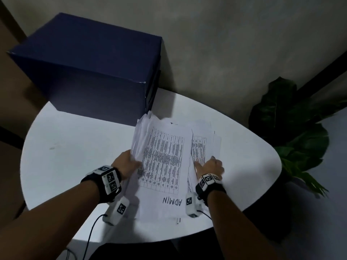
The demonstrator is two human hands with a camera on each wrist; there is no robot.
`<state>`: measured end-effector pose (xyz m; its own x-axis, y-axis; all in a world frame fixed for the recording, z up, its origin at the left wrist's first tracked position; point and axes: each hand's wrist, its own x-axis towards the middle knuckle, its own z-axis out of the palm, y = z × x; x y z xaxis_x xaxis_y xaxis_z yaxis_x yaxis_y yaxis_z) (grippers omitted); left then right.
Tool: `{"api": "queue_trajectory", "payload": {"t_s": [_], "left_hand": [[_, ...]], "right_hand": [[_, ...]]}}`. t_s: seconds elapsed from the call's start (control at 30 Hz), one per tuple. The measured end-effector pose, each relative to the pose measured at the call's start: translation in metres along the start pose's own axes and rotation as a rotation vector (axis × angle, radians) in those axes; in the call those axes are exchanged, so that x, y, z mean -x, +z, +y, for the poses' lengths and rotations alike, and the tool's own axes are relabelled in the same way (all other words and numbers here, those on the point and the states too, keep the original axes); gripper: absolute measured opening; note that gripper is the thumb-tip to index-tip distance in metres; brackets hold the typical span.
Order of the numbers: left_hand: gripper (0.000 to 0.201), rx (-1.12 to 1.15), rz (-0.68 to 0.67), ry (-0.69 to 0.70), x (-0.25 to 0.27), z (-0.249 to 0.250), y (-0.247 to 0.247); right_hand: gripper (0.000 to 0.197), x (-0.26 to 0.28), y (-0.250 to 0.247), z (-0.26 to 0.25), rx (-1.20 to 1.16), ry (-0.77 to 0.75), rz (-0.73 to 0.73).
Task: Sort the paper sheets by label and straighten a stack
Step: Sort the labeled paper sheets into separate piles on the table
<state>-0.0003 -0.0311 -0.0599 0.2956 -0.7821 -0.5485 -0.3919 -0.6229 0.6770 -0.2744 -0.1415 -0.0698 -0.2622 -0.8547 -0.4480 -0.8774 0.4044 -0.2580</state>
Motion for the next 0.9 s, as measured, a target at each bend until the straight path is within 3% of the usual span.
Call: {"api": "queue_trajectory", "payload": {"t_s": [0.13, 0.23, 0.3, 0.33, 0.43, 0.5, 0.73, 0.83, 0.9], "left_hand": [[0.017, 0.081, 0.061, -0.003, 0.006, 0.006, 0.005], [0.019, 0.06, 0.07, 0.004, 0.007, 0.001, 0.006], [0.02, 0.078, 0.074, 0.01, 0.008, 0.001, 0.003], [0.02, 0.088, 0.072, 0.01, 0.009, 0.0, 0.002], [0.016, 0.136, 0.068, 0.005, 0.013, -0.006, -0.004], [0.012, 0.189, 0.073, -0.003, 0.013, -0.015, -0.011], [0.01, 0.416, 0.071, -0.084, 0.012, -0.027, -0.015], [0.015, 0.428, 0.064, -0.085, 0.007, -0.028, -0.007], [0.015, 0.411, 0.062, -0.068, 0.004, -0.029, 0.0]], "right_hand": [[0.087, -0.006, -0.001, -0.008, -0.15, 0.022, -0.02], [0.049, -0.007, -0.009, -0.014, -0.199, 0.043, -0.049], [0.037, -0.005, -0.011, -0.017, -0.228, 0.05, -0.106], [0.036, -0.005, -0.011, -0.017, -0.245, 0.053, -0.143], [0.07, 0.0, -0.017, -0.015, -0.365, 0.048, -0.185], [0.068, 0.006, -0.036, -0.013, -0.426, -0.019, -0.085], [0.033, 0.029, -0.148, -0.009, -0.529, -0.337, 0.428], [0.036, 0.048, -0.188, -0.01, -0.745, -0.427, 0.506], [0.035, 0.046, -0.186, -0.009, -0.85, -0.422, 0.425]]}}
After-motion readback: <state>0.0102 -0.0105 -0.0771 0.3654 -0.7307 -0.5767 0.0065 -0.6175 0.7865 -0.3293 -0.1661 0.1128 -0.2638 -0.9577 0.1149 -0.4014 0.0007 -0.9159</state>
